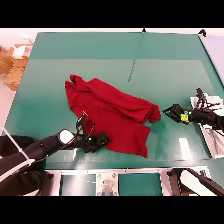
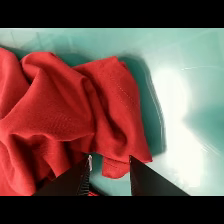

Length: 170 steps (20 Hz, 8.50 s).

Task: Fold the shirts.

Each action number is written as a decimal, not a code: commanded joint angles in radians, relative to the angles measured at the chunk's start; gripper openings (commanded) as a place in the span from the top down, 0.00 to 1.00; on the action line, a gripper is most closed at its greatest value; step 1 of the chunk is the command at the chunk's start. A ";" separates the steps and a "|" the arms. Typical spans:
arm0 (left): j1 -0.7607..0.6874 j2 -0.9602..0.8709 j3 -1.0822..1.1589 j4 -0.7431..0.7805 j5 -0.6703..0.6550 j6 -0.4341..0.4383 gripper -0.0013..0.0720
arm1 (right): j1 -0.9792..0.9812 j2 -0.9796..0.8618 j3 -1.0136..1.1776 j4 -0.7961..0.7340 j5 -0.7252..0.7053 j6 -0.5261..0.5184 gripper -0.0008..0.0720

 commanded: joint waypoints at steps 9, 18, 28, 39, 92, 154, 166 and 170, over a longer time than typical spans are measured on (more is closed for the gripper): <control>0.525 0.001 0.148 0.233 -0.518 0.201 0.95 | 0.000 -0.001 -0.006 -0.082 0.084 0.082 0.57; 0.655 0.007 0.192 0.347 -0.573 0.294 0.95 | 0.192 -0.002 -0.155 0.085 -0.183 0.110 0.44; 0.655 0.007 0.265 0.499 -0.637 0.346 0.95 | 0.219 -0.156 -0.152 0.113 -0.264 0.102 0.90; 0.655 0.007 1.204 0.949 -0.963 0.226 0.95 | 0.002 -0.123 0.692 -0.342 0.514 0.365 0.97; 0.824 -0.573 1.261 0.724 -0.448 0.525 0.95 | 0.117 -0.681 0.970 -0.214 0.095 0.207 0.97; 0.848 -0.022 0.173 0.457 -0.735 0.425 0.95 | -0.030 0.108 -0.097 -0.258 0.020 0.285 0.96; 0.783 -0.022 0.172 0.431 -0.732 0.417 0.95 | -0.119 0.148 -0.097 -0.322 0.264 0.327 0.35; 0.704 -0.022 0.173 0.427 -0.636 0.406 0.95 | -0.119 0.163 -0.219 -0.201 0.066 0.394 0.34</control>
